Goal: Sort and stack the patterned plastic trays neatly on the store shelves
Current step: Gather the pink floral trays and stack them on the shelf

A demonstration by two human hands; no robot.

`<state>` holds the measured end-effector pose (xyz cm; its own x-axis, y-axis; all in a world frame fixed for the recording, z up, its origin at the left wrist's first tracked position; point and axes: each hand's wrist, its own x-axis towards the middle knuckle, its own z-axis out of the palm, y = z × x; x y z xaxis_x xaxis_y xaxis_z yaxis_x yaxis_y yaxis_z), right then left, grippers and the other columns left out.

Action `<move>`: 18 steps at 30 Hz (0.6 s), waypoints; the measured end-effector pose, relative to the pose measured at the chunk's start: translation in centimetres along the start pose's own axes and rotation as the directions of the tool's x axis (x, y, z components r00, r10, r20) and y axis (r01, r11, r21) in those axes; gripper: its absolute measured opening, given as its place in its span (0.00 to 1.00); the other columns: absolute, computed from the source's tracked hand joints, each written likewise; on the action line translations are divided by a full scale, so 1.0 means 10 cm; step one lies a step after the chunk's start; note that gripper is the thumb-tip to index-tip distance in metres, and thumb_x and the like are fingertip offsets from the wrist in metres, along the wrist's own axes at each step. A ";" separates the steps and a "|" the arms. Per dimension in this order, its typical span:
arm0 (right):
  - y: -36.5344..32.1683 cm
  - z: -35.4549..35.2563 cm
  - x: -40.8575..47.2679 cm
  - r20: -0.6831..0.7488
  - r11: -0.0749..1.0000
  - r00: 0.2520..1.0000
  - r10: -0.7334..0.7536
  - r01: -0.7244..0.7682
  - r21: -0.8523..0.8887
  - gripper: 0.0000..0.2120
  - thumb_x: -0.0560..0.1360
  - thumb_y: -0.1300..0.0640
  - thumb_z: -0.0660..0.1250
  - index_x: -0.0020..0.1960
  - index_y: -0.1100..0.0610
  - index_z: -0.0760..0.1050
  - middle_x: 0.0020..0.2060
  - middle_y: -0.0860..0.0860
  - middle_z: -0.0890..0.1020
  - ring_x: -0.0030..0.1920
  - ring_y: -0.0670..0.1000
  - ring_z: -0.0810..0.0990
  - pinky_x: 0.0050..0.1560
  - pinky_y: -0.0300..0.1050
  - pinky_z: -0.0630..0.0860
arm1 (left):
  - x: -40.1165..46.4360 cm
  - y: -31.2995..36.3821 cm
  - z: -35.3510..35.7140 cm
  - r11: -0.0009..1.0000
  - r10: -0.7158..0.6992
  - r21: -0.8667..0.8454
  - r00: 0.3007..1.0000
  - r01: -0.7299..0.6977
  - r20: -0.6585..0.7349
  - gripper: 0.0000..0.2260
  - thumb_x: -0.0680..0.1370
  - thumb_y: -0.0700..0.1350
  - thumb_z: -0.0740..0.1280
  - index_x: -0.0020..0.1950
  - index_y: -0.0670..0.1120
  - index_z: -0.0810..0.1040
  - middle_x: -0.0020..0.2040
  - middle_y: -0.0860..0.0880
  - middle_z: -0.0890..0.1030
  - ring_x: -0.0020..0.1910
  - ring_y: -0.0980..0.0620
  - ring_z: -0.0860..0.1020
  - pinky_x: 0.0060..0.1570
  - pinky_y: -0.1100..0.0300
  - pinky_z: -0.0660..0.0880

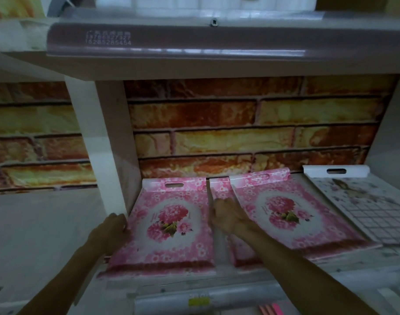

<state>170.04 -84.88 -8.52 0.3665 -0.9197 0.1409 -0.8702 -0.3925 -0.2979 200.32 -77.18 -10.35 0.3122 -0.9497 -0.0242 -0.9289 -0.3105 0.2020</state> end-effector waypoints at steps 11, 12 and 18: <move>1.31 -0.54 -0.32 -0.284 0.951 0.956 0.072 0.020 0.308 0.05 0.79 0.53 0.63 0.46 0.51 0.75 0.23 0.46 0.77 0.27 0.41 0.75 0.29 0.30 0.69 | -0.08 1.61 0.15 0.637 0.237 -0.751 0.971 -0.173 -0.022 0.06 0.78 0.41 0.67 0.42 0.47 0.82 0.34 0.45 0.85 0.31 0.49 0.83 0.31 0.57 0.80; 1.39 -0.56 -0.35 -0.293 0.947 0.952 0.087 0.012 0.320 0.05 0.79 0.53 0.63 0.45 0.50 0.74 0.23 0.45 0.77 0.27 0.40 0.75 0.29 0.30 0.69 | -0.08 1.79 0.20 0.592 0.259 -0.792 0.966 -0.151 0.009 0.08 0.78 0.39 0.67 0.41 0.46 0.83 0.35 0.44 0.85 0.33 0.47 0.83 0.35 0.53 0.81; 1.74 -0.68 -0.44 -0.310 0.944 0.939 0.150 -0.042 0.327 0.07 0.80 0.52 0.63 0.49 0.54 0.76 0.27 0.51 0.81 0.31 0.49 0.79 0.30 0.39 0.70 | -0.04 2.72 0.53 0.483 0.264 -0.873 0.938 0.072 0.223 0.07 0.78 0.35 0.66 0.41 0.38 0.80 0.37 0.39 0.83 0.29 0.46 0.83 0.33 0.53 0.83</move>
<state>151.03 -87.61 -7.91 0.1119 -0.9180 0.3806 -0.7292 -0.3361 -0.5961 173.85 -85.51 -10.00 0.0028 -0.9822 -0.1878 -0.2518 -0.1824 0.9504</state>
